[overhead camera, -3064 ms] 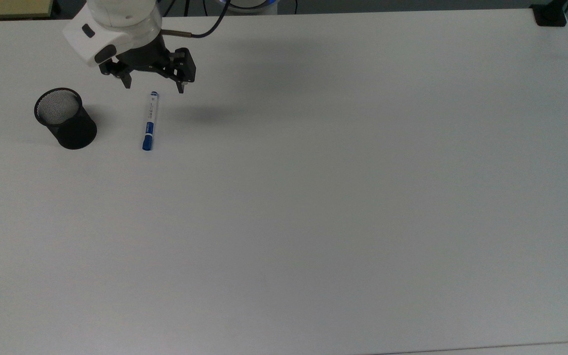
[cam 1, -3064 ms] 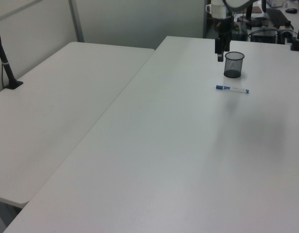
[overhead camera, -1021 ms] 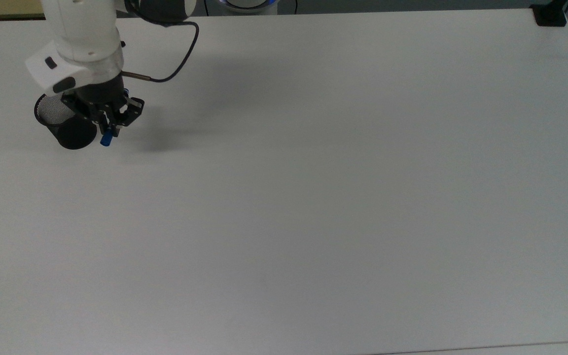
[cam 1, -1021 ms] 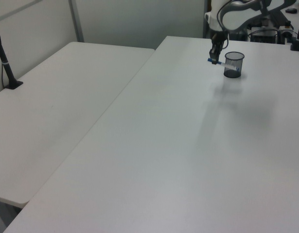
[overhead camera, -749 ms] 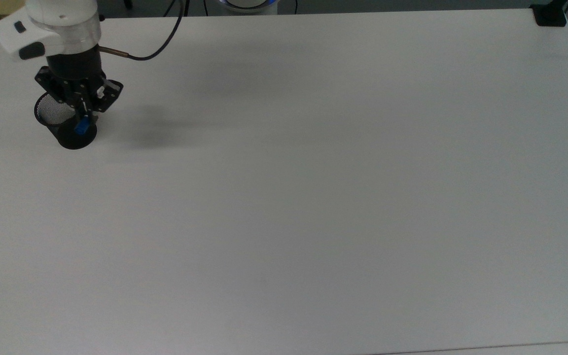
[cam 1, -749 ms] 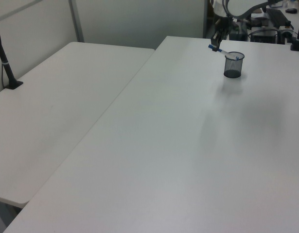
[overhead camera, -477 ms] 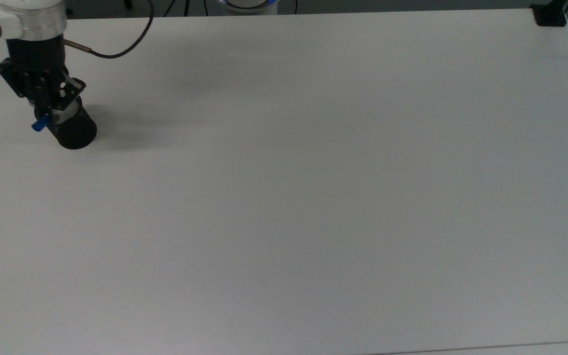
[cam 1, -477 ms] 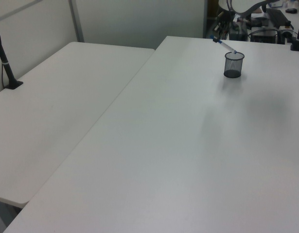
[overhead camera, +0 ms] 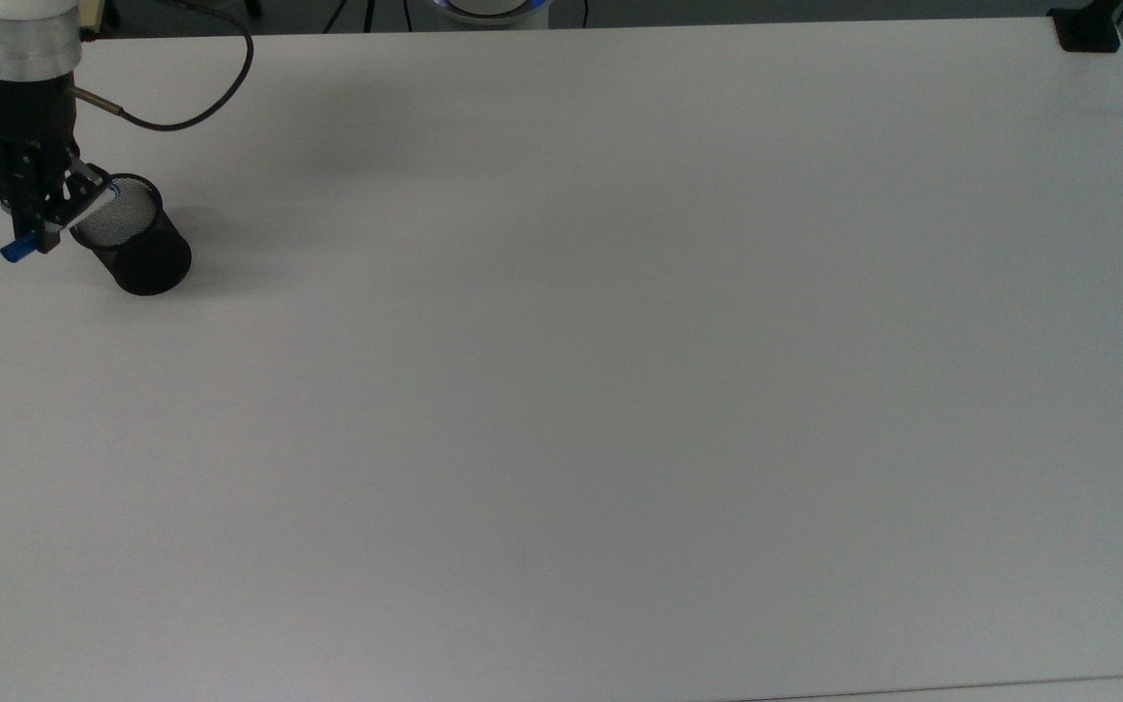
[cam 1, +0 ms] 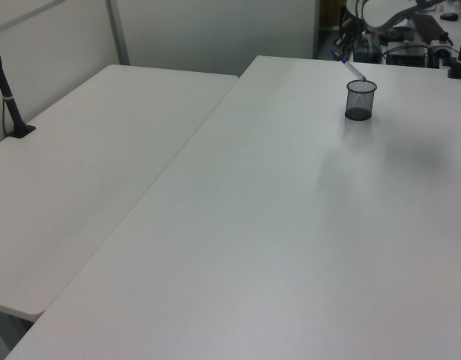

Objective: Insert the marker
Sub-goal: 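Lower the marker into the cup and open the gripper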

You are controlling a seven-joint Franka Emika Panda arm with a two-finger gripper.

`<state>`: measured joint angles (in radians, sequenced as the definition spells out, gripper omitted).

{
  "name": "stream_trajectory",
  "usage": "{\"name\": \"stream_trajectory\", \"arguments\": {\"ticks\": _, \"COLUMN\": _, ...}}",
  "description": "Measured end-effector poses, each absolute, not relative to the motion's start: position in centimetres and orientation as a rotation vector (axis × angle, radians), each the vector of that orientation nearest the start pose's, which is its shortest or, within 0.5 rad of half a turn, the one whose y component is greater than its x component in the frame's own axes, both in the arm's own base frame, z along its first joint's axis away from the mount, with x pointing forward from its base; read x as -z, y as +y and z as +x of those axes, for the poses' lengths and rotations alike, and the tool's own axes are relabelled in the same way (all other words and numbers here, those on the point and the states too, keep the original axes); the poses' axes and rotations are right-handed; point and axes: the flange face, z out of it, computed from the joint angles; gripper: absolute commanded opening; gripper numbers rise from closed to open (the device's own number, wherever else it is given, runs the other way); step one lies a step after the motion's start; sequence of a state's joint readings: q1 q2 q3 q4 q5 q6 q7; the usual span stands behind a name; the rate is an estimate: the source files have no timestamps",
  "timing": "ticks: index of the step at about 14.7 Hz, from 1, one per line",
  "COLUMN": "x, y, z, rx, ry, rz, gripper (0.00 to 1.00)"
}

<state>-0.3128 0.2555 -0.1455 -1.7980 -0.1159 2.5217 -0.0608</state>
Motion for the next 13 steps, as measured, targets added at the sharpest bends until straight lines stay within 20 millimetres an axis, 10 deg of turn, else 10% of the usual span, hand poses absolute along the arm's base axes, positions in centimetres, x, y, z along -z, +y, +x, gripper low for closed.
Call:
{"name": "stream_trajectory", "arguments": {"ticks": 3, "x": -43.4, "y": -28.5, "z": 59.9, "rx": 0.723, "ry": 0.542, "rz": -3.247, "gripper": 0.23}}
{"name": "stream_trajectory", "arguments": {"ticks": 5, "x": -42.5, "y": -28.4, "z": 59.6, "rx": 0.696, "ry": 0.545, "rz": -3.248, "gripper": 0.55}}
{"name": "stream_trajectory", "arguments": {"ticks": 6, "x": -42.3, "y": -28.3, "z": 59.5, "rx": 0.688, "ry": 0.546, "rz": -3.248, "gripper": 0.99}}
{"name": "stream_trajectory", "arguments": {"ticks": 13, "x": -43.5, "y": -25.5, "z": 59.9, "rx": 0.590, "ry": 0.501, "rz": -3.249, "gripper": 1.00}}
